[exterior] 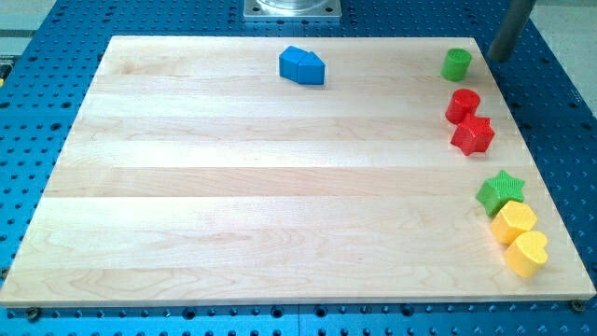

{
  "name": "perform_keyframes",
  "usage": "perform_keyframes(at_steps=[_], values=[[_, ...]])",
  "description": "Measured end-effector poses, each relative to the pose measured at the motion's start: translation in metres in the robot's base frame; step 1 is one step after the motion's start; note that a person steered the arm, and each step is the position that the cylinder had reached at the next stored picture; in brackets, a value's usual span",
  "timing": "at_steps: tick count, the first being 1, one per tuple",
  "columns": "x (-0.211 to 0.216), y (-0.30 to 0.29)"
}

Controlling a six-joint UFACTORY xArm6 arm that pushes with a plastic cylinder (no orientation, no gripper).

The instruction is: Push the green circle to the center of the board

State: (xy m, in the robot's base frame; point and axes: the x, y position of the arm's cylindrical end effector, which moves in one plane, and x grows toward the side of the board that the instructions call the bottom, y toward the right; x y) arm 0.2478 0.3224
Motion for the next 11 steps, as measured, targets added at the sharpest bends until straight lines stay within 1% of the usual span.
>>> perform_keyframes(at_steps=[1, 2, 3, 4, 5, 6, 7, 8, 9, 10, 11], values=[[0.025, -0.066], [0.03, -0.131], [0.032, -0.123], [-0.004, -0.149], [0.056, -0.213], [0.098, -0.22], [0.092, -0.217], [0.073, -0.185], [0.122, -0.179], [0.156, -0.214], [0.217, -0.2]])
